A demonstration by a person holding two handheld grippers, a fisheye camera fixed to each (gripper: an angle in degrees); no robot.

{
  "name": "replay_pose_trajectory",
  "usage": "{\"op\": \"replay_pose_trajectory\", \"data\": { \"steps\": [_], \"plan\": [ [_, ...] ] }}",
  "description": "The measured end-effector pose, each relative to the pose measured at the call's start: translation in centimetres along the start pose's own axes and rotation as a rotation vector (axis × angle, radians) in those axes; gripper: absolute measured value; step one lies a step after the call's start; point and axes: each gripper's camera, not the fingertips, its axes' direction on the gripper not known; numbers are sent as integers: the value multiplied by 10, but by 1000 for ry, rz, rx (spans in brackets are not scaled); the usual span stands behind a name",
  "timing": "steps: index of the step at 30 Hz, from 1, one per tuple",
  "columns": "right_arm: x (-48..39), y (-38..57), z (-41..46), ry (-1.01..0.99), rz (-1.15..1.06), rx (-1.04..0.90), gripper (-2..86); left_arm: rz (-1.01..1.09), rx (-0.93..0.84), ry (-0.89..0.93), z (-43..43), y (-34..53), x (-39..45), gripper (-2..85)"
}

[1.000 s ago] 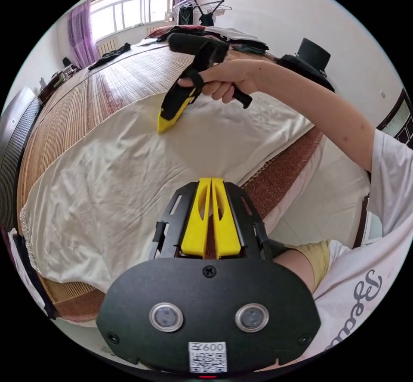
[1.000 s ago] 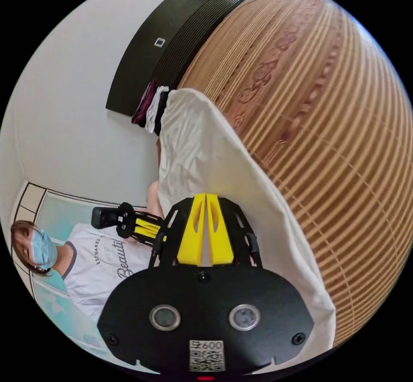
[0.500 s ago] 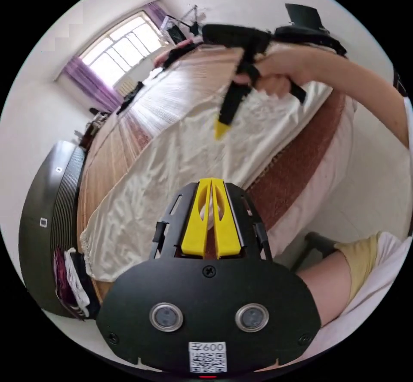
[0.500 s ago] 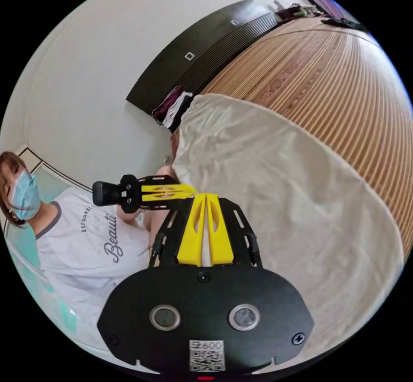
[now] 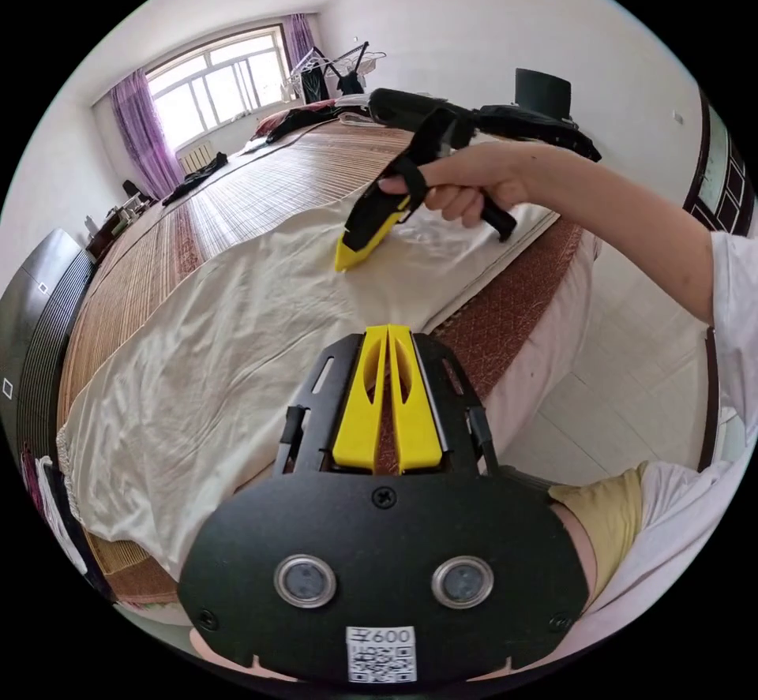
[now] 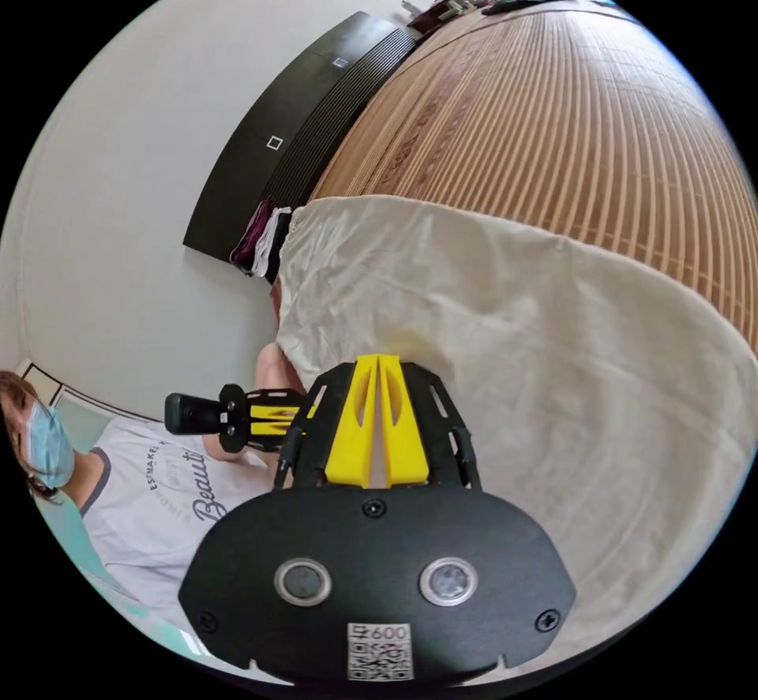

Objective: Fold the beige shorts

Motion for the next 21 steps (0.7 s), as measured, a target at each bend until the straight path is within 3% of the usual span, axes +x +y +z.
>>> {"op": "replay_pose_trajectory", "data": {
  "steps": [6, 8, 9, 14, 17, 21],
  "plan": [
    [6, -44, -50, 137, 140, 248, -9, 27, 12, -47, 7, 33, 0, 7],
    [-29, -36, -61, 393, 137, 365, -9, 25, 12, -41, 10, 45, -4, 7],
    [-40, -34, -60, 429, 109, 364, -9, 23, 13, -38, 11, 48, -6, 7],
    [-124, 7, -31, 82, -128, 164, -8, 0, 10, -29, 13, 70, -16, 7],
    [-159, 44, -14, 3, -134, 101, -9, -44, 64, -68, 1, 73, -17, 8],
    [-185, 86, -9, 75, -66, 185, -8, -41, 128, 97, 7, 69, -14, 8]
  ]
}}
